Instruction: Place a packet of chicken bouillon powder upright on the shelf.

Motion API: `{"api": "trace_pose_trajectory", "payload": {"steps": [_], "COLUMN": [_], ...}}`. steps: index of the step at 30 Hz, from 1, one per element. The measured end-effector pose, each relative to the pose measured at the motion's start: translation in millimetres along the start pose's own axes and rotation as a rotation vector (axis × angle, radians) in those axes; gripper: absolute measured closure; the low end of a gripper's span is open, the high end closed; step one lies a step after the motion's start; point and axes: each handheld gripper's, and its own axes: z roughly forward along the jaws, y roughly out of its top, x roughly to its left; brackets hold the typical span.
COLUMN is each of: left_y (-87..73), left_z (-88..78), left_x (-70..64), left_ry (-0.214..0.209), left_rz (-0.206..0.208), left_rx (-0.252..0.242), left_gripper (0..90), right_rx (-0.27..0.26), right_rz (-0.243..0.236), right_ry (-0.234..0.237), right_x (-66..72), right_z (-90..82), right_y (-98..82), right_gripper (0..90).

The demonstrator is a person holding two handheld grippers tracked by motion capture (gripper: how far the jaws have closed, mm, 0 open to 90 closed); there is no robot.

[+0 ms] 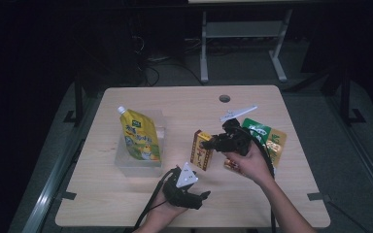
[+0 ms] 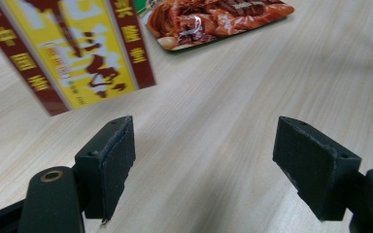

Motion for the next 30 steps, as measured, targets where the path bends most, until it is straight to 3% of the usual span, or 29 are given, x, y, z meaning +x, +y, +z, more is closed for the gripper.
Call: {"api": "trace_pose_trajectory", "payload": {"steps": [3, 7, 9, 23, 30], "left_y": [-0.8, -1.5, -2.0, -2.9, -3.7], "left_z": [0.4, 0.8, 0.7, 1.9, 3.0], "left_x": [-2.1, -2.4, -3.6, -9.8, -10.2], "left_ry": [-0.019, -0.028, -0.031, -0.057, -0.058], "left_rz": [-0.009, 0.021, 0.017, 0.019, 0.063], "left_rx": [-0.011, -0.009, -0.017, -0.02, -0.008], "left_gripper": [22.8, 22.7, 22.5, 20.4, 20.5], "right_rx": [-0.002, 0.002, 0.004, -0.007, -0.007], "right_rz": [-0.02, -0.05, -0.063, -0.222, -0.299], "right_ry": [0.007, 0.019, 0.027, 0.096, 0.138], "right_x": [1.6, 4.1, 6.1, 28.1, 42.2], "right_z": [0.8, 2.4, 3.2, 8.1, 13.9], "right_y": [3.9, 9.5, 12.8, 40.8, 55.8], "right_gripper": [67.1, 67.1, 67.1, 67.1, 67.1]}}
